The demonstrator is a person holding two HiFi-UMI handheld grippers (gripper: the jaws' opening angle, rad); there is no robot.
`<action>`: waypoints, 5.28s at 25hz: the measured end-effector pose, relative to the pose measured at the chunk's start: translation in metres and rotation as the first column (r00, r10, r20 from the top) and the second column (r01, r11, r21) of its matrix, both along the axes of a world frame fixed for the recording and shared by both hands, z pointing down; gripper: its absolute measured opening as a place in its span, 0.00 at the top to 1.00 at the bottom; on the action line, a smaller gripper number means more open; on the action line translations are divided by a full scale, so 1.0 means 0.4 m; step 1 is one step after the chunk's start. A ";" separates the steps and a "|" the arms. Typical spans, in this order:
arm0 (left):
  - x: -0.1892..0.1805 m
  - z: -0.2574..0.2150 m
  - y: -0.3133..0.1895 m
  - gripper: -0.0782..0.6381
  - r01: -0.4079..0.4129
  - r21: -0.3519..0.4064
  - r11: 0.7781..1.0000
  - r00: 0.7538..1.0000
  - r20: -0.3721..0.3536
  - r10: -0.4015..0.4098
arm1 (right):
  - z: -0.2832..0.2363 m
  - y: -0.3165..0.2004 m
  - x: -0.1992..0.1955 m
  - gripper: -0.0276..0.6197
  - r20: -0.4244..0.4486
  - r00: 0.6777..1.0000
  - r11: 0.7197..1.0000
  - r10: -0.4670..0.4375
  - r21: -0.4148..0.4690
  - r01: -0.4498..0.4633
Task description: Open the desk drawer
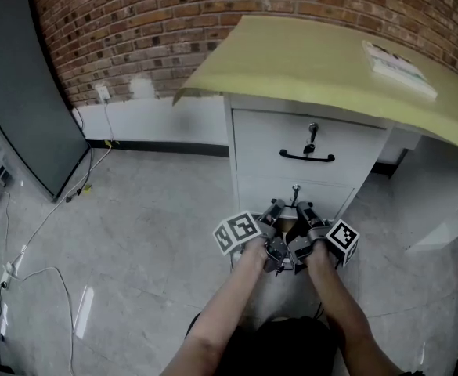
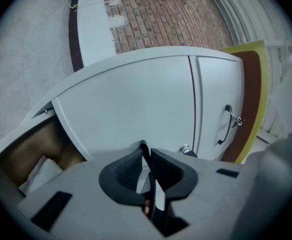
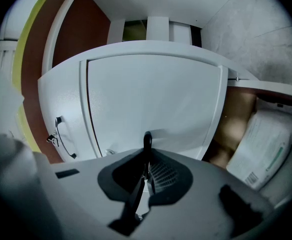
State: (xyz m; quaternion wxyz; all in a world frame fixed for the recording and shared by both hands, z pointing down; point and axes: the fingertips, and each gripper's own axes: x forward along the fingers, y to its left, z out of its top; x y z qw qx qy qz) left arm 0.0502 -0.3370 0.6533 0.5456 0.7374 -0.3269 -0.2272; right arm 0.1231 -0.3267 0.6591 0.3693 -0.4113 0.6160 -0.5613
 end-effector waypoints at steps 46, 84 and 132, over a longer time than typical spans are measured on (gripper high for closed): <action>-0.029 -0.011 0.192 0.82 -0.017 -0.020 1.000 1.000 -0.006 0.016 | -0.017 0.190 -0.028 0.91 0.034 0.999 1.000 0.022 -0.004 -0.022; -0.042 -0.008 0.403 0.82 -0.115 0.029 0.993 0.991 0.075 0.113 | -0.008 0.391 -0.044 0.91 0.026 0.999 1.000 -0.028 -0.007 0.028; -0.068 0.103 0.446 0.87 -0.499 0.265 0.825 0.770 0.573 0.281 | -0.022 0.478 -0.103 0.94 -0.499 0.819 0.871 -0.282 0.225 0.437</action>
